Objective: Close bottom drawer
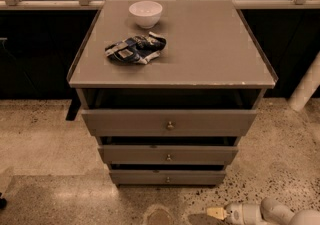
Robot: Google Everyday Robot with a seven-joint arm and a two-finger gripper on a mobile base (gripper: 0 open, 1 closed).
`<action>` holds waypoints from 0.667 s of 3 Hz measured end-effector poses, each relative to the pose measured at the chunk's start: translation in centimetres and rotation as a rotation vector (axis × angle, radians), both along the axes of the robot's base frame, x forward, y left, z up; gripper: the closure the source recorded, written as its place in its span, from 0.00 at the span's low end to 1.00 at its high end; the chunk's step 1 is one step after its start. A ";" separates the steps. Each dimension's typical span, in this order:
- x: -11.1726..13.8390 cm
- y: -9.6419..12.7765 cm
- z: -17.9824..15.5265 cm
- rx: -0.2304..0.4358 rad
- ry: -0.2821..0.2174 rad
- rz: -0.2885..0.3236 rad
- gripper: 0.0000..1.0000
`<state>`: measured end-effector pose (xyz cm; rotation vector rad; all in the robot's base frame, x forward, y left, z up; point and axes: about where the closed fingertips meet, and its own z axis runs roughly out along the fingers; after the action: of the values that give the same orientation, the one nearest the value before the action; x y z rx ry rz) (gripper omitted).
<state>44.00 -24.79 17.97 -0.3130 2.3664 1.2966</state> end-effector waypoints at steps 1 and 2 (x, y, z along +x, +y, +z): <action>0.0 0.0 0.0 0.000 0.000 0.000 0.63; 0.0 0.0 0.0 0.000 0.000 0.000 0.40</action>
Offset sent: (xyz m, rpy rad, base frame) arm -0.0002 0.0001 0.0000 0.0002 0.0002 0.0000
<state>43.99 -24.78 17.96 -0.3129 2.3664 1.2971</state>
